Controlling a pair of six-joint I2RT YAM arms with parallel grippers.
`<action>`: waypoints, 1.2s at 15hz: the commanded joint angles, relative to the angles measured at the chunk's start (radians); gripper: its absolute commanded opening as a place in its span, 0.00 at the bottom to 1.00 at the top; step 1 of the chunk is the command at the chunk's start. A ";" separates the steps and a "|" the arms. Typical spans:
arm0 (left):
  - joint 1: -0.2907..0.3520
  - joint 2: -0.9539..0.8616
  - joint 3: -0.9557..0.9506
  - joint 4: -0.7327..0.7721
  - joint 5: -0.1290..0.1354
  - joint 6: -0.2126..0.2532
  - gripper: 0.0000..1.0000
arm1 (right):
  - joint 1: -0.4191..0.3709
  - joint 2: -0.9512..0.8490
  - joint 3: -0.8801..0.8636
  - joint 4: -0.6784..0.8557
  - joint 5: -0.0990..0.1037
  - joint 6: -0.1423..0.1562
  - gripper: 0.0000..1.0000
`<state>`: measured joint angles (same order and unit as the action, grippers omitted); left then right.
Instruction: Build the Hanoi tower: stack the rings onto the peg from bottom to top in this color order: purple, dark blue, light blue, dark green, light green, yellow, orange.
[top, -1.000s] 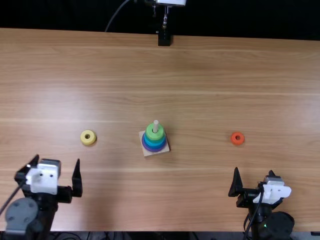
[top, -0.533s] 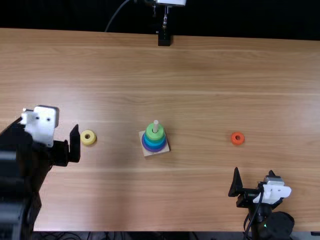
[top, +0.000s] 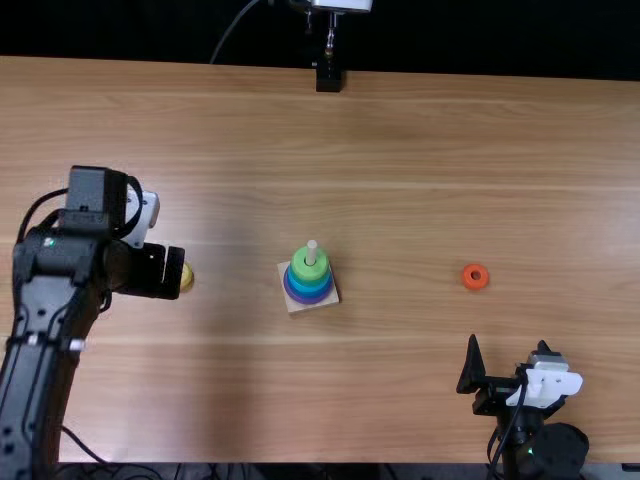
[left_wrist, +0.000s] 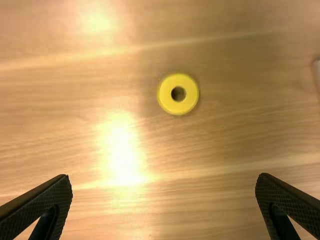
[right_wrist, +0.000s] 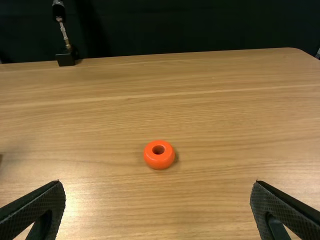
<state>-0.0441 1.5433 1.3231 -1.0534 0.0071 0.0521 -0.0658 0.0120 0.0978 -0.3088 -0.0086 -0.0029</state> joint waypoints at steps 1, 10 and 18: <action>-0.002 0.072 0.022 0.008 -0.003 0.016 1.00 | -0.002 -0.012 -0.079 -0.031 -0.004 -0.006 1.00; -0.062 0.330 0.013 0.157 0.002 0.003 1.00 | -0.002 -0.012 -0.079 -0.031 -0.004 -0.006 1.00; -0.062 0.414 0.007 0.234 0.010 0.005 1.00 | -0.002 -0.012 -0.079 -0.031 -0.004 -0.006 1.00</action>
<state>-0.0986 1.9369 1.3231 -0.8204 0.0074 0.0517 -0.0658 0.0120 0.0978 -0.3088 -0.0078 -0.0029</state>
